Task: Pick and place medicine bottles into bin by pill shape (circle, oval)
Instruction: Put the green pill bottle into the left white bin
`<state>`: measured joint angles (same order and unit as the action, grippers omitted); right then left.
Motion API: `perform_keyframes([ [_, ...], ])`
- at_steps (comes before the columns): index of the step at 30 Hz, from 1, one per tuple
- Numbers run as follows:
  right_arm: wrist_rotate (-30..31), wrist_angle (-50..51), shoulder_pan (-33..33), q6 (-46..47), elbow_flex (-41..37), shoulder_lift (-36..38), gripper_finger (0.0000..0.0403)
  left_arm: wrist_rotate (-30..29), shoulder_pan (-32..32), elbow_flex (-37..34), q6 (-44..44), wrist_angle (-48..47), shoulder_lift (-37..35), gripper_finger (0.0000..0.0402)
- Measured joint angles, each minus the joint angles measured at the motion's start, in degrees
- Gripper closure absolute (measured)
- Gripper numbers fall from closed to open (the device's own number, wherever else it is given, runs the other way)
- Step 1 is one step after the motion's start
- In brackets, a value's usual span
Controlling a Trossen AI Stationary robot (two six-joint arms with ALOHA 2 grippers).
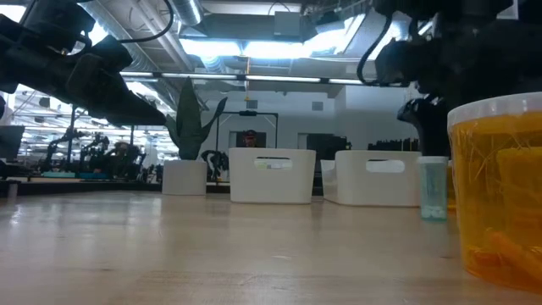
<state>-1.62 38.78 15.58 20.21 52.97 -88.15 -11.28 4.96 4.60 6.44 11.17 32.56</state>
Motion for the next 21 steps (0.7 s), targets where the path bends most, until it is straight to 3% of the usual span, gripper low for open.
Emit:
perform_keyframes([
  [9, -0.01, -5.63, 0.02, -1.83, 0.00, -4.58, 0.0152, 0.01, -0.01, 0.00, 0.00, -0.01, 0.00, 0.0246],
  [21, -0.01, -5.74, 0.02, -2.54, 0.00, -4.84, 0.0152, 0.00, -0.01, 0.00, 0.01, -0.01, 0.00, 0.0246],
])
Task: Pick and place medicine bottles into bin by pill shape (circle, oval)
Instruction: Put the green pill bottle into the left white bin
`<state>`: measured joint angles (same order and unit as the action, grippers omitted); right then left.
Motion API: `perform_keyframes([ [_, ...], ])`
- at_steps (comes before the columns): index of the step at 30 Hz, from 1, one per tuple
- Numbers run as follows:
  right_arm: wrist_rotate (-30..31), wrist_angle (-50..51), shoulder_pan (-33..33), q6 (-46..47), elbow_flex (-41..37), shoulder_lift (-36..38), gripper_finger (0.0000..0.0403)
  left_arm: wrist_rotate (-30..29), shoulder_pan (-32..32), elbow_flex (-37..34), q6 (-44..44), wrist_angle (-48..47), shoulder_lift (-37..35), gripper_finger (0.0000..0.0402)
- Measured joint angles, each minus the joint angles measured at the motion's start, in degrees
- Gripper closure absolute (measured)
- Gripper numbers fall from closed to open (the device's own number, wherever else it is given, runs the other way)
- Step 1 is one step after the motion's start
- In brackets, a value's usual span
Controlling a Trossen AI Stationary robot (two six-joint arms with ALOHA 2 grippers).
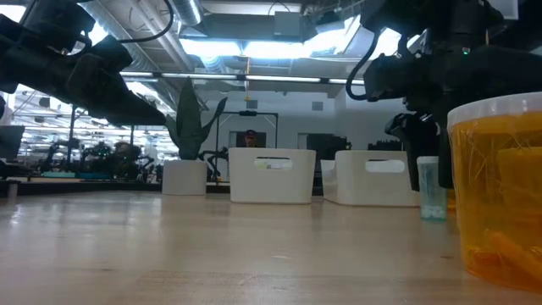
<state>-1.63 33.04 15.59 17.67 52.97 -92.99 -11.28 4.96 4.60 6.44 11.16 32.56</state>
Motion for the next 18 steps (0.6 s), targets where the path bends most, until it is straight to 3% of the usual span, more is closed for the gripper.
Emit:
perform_keyframes([
  [5, 0.02, 0.16, 0.00, 0.26, 0.21, 0.00, 0.0165, 0.02, 0.02, 0.00, -0.01, 0.02, 0.00, 0.0246],
  [18, 0.02, 4.18, 0.00, 0.31, 2.38, 0.04, 0.0256, 0.01, 0.01, 0.00, -0.01, 0.01, 0.00, 0.0246],
])
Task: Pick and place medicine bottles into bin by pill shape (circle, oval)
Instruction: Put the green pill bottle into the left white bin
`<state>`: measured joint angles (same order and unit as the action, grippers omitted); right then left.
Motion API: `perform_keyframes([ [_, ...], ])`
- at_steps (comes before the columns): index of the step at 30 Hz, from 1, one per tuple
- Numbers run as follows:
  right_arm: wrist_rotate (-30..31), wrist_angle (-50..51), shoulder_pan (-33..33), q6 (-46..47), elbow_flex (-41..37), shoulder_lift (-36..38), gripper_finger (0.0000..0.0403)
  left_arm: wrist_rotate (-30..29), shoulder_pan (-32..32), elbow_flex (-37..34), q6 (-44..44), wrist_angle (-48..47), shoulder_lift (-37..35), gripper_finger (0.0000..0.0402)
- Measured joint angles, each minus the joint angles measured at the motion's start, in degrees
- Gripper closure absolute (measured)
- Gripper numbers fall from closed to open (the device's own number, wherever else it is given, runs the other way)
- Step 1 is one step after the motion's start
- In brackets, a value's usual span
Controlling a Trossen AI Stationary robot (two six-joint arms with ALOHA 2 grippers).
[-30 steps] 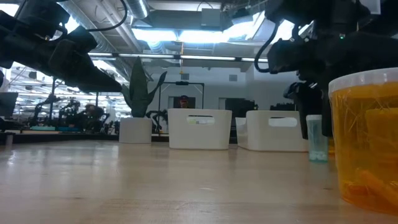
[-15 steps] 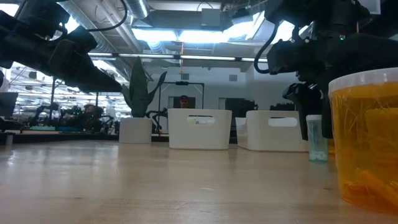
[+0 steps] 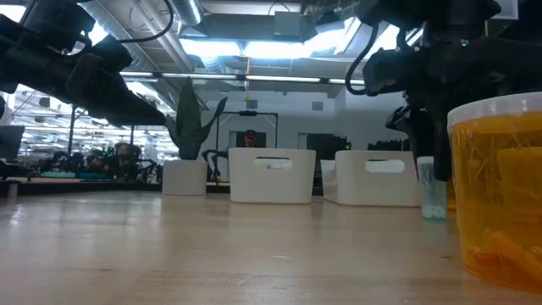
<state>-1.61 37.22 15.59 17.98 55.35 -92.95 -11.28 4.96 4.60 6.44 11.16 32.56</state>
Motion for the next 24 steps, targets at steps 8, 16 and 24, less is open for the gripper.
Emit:
perform_keyframes([
  [8, 0.02, -0.65, 0.00, -0.01, 0.00, 0.00, 0.0273, 0.01, 0.01, 0.00, 0.00, -0.01, 0.00, 0.0246],
  [16, 3.28, -1.70, 0.02, -0.47, 2.55, 0.00, 0.0274, 0.01, -0.01, 0.00, 0.02, -0.01, 0.00, 0.0246],
  [24, 3.49, 2.19, -2.28, -7.75, 15.61, 0.00, 0.0275, 0.00, -0.01, 0.00, 0.00, 0.00, 0.00, 0.0246],
])
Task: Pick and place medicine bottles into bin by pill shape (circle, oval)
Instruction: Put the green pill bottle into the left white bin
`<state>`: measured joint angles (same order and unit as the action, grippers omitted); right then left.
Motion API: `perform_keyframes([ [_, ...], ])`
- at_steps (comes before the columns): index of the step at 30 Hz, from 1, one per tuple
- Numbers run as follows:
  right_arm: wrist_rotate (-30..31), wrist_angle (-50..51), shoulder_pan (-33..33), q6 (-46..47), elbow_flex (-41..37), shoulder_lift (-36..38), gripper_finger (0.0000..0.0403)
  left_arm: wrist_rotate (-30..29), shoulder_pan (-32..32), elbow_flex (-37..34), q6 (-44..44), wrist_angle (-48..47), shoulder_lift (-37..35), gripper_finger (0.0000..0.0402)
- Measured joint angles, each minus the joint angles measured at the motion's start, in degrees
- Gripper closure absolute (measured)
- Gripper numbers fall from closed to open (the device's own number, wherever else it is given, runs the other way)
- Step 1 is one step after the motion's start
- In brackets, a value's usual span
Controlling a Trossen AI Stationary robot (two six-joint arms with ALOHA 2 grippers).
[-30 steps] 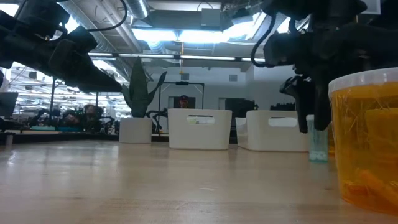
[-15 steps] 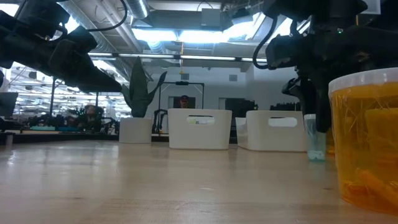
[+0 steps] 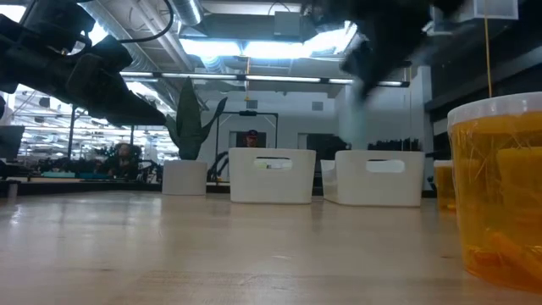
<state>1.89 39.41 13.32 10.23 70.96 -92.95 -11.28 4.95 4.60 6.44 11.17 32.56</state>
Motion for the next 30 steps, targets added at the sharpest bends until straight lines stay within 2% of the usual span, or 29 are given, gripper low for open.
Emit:
perform_keyframes([
  [5, 0.01, -1.55, -4.09, -5.47, 9.00, 0.04, 0.0275, 0.00, 0.00, 0.00, 0.00, -0.01, 0.00, 0.0246],
  [10, 0.22, -6.36, -9.24, -10.70, 13.88, -0.24, 0.0275, 0.01, 0.01, 0.00, 0.01, 0.01, 0.00, 0.0246],
  [14, 0.13, -10.21, -13.10, -13.53, 14.29, -1.72, 0.0275, 0.01, 0.00, -0.02, 0.00, -0.01, 0.00, 0.0246],
  [22, -0.12, -7.09, -20.23, -13.25, 14.25, -9.59, 0.0275, -0.01, 0.02, -0.04, 0.01, -0.10, 0.02, 0.0246],
  [30, -6.35, -3.94, -23.79, -11.75, 14.25, -15.34, 0.0275, 0.00, 0.01, -0.04, 0.00, -0.05, 0.02, 0.0246],
])
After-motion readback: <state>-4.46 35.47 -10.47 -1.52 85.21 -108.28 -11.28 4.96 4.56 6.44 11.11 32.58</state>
